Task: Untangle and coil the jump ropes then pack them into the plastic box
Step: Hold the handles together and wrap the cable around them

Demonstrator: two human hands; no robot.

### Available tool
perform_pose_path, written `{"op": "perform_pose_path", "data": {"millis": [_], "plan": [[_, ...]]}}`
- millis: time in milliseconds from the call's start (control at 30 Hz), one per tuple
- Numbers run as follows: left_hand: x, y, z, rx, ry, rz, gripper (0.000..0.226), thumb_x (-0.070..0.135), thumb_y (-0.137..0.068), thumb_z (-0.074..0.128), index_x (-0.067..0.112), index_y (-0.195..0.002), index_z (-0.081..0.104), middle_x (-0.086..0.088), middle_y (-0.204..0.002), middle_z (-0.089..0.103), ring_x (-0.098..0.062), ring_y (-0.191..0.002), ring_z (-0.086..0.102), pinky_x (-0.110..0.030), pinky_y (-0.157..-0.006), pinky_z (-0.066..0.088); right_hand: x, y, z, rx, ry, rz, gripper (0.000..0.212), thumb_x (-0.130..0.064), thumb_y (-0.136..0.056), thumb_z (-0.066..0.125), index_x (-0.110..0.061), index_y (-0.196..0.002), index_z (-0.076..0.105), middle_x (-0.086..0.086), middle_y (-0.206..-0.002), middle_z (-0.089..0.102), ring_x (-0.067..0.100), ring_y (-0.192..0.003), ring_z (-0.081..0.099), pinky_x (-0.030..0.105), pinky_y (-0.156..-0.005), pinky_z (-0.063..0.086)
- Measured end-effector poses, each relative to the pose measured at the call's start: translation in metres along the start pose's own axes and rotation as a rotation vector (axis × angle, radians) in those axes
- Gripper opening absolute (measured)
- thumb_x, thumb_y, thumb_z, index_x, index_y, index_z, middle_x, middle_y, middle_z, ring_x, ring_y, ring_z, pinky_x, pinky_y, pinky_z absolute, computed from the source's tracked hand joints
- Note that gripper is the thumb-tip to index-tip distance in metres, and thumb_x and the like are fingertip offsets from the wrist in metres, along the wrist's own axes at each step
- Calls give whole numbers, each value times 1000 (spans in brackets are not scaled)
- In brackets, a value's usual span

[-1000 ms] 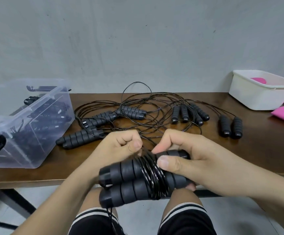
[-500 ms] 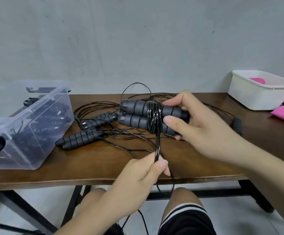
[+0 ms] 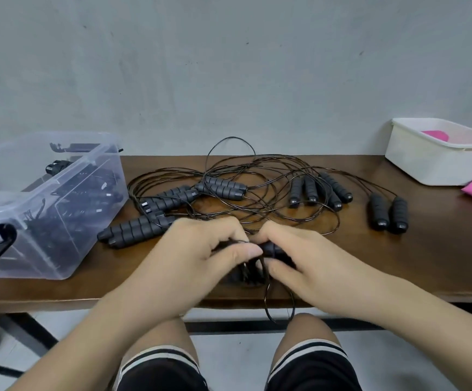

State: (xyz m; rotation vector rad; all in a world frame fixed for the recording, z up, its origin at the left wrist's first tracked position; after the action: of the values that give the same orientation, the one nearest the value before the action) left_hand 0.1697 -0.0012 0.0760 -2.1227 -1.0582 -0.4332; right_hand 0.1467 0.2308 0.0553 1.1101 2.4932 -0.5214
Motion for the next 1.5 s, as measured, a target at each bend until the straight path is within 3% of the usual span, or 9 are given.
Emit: {"op": "perform_pose_path", "data": {"millis": [267, 467, 600, 667, 733, 867, 1033, 1200, 1500], "plan": [[-36, -12, -16, -2, 209, -54, 14, 35, -91, 74, 25, -82, 75, 8, -81, 72, -7, -78, 67, -18, -75, 48, -26, 17, -21, -188, -464, 55, 19, -37, -111, 55, -39, -130, 51, -6, -116, 69, 27, -95, 68, 51, -87, 61], [-59, -7, 5, -167, 457, -63, 40, 40, -96, 66, 0, -97, 72, -16, -94, 75, -27, -86, 71, -32, -82, 57, -27, 19, -34, -209, -756, 28, 20, -30, -107, 62, -34, -126, 58, -6, -121, 69, 20, -78, 62, 32, -68, 51], [-54, 8, 37, -181, 423, -223, 23, 14, -85, 59, 4, -70, 73, -13, -67, 70, -23, -60, 64, -10, -77, 47, -24, 10, -35, -79, -894, 11, 18, -25, -102, 64, -28, -119, 61, 3, -103, 69, 24, -76, 60, 32, -62, 49], [-50, 11, 54, -85, 371, -277, 43, 8, -93, 62, 20, -55, 48, 3, -53, 42, -22, -47, 36, -33, -54, 33, -20, 5, -36, 11, -850, -8, 19, -24, -102, 63, -24, -120, 58, 8, -98, 67, 24, -75, 61, 33, -61, 49], [-41, 15, 65, -83, 222, -184, 47, 42, -104, 53, 22, -63, 43, 9, -60, 30, -14, -55, 24, -34, -56, 21, -16, 1, -35, 81, -713, -41, 22, -24, -104, 62, -19, -125, 55, 12, -98, 66, 26, -75, 62, 37, -62, 51], [-23, 20, 74, -204, 216, -139, 31, 45, -112, 43, 29, -96, 65, 21, -60, 49, -2, -57, 45, -18, -59, 32, -8, -6, -30, 268, -554, -23, 15, -21, -108, 64, -23, -122, 60, 7, -99, 66, 13, -70, 62, 46, -66, 61], [3, 24, 70, -348, -7, -128, 26, 53, -110, 41, 31, -101, 54, 4, -78, 62, -16, -75, 58, -36, -69, 48, 4, -15, -19, 464, -136, -18, 15, -28, -104, 65, -31, -119, 61, -13, -114, 59, 10, -101, 64, 31, -81, 55], [17, 18, 37, -223, -137, -3, 31, 53, -108, 47, 29, -88, 46, 7, -71, 58, -14, -68, 57, -38, -62, 48, 9, -15, -4, 408, 53, -58, 20, -28, -105, 65, -23, -125, 64, -9, -118, 51, 4, -103, 57, 16, -84, 44], [-9, -8, -20, 83, -102, 51, 14, 45, -89, 77, 32, -84, 72, 15, -76, 67, -9, -75, 66, -15, -63, 43, -4, 1, 11, 158, -163, -48, 19, -21, -107, 60, -34, -121, 64, -19, -111, 57, 5, -96, 61, 16, -77, 45]]}}
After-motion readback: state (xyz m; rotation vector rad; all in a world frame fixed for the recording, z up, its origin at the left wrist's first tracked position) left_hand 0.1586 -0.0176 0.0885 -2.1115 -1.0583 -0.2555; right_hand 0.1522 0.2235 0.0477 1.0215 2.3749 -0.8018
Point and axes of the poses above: each hand's wrist, its own y-axis away from the middle knuckle, its own z-axis out of the palm, x = y × z, the point moved 1 cm from there along -y, towards the middle knuckle
